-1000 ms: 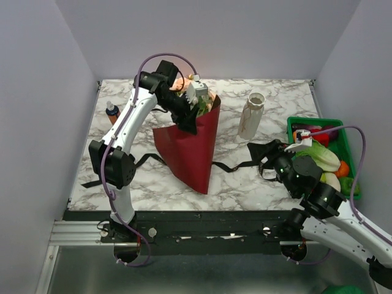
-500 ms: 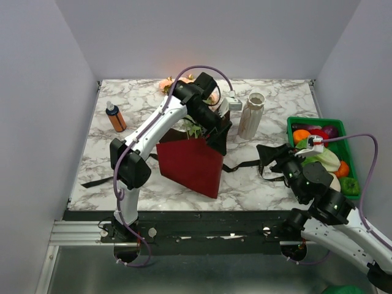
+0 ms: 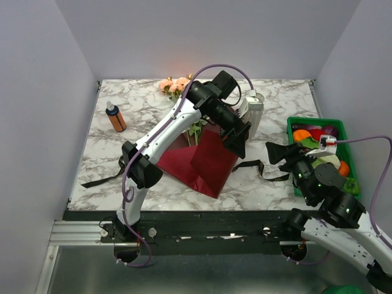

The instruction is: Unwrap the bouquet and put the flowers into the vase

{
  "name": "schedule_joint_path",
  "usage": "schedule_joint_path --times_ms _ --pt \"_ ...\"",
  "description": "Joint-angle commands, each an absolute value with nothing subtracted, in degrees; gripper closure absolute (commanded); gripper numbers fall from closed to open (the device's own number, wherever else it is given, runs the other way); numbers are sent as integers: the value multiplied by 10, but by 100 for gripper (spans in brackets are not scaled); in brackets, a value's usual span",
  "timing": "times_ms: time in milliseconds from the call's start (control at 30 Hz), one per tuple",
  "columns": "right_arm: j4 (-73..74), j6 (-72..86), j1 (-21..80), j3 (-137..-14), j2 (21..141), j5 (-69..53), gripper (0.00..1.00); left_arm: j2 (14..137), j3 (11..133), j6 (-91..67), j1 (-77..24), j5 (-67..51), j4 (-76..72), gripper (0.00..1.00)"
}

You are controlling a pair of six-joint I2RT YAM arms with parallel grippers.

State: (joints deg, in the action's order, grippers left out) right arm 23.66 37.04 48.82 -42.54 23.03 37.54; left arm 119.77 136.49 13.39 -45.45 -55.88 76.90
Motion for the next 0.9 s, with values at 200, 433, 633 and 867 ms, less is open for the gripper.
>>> schedule_joint_path --times_ms 200,433,633,867 --pt "287 333 493 -490 225 431 23 1198 1382 16 -482 -667 701 1" --pt "300 323 492 -512 226 443 21 1151 1307 -162 -502 -672 443 1" --pt "305 314 492 -532 234 449 21 1142 1305 -185 -522 -530 337 1" --pt "303 302 492 -551 249 458 20 1171 1412 -115 -526 -343 451 1"
